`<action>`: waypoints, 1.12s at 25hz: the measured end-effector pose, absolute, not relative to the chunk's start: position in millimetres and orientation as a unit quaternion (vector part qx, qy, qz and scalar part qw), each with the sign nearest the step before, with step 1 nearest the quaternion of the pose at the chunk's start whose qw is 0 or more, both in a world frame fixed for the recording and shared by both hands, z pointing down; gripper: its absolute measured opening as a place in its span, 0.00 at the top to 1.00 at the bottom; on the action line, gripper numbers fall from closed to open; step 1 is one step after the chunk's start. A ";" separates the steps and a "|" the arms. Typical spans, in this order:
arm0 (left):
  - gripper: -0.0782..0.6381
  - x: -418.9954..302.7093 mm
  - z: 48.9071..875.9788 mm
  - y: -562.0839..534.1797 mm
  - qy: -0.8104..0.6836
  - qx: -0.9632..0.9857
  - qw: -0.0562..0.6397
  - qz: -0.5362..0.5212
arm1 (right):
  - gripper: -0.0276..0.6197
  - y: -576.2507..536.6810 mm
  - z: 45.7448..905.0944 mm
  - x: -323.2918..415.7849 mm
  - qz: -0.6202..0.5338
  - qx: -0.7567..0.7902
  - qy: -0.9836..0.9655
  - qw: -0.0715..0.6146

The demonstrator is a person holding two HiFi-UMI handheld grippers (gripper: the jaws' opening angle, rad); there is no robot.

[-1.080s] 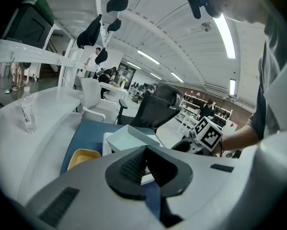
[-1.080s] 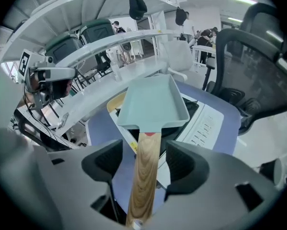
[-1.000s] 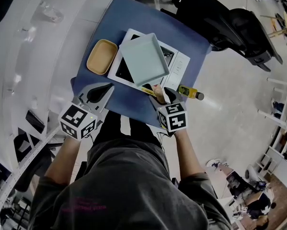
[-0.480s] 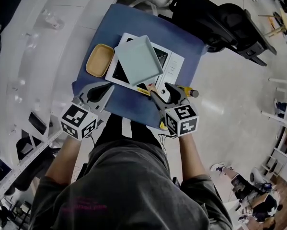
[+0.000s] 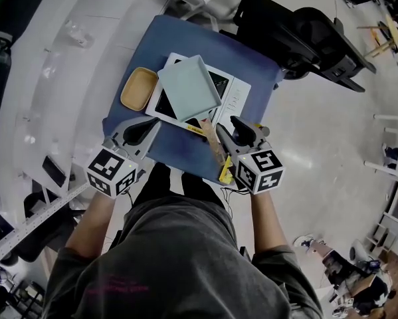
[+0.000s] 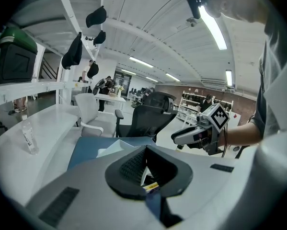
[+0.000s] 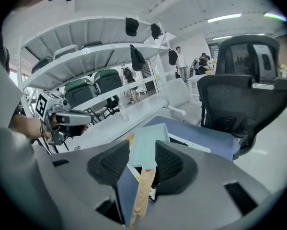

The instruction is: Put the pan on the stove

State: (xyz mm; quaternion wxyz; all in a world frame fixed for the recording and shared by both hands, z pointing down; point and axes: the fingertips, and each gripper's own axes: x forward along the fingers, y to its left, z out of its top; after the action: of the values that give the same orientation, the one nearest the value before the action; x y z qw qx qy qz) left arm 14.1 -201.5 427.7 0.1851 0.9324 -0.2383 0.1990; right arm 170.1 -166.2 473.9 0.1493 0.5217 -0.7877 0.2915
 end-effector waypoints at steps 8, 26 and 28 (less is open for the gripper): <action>0.89 18.1 408.4 -195.3 -0.252 0.933 0.171 0.190 | 0.92 -172.2 436.9 188.8 0.261 0.549 -0.786 0.108; 0.89 32.8 379.5 -189.1 -0.262 0.938 0.154 0.164 | 0.95 -173.4 368.4 177.4 0.214 0.517 -0.827 0.057; 0.89 32.5 378.5 -189.3 -0.264 0.938 0.154 0.162 | 0.95 -174.1 366.0 175.8 0.209 0.515 -0.829 0.058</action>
State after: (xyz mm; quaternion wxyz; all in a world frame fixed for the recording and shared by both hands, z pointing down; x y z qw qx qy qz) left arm 32.5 -189.3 378.5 0.1538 0.9383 -0.2639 0.1621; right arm 175.8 -174.1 366.0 0.0582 0.5149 -0.8292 0.2095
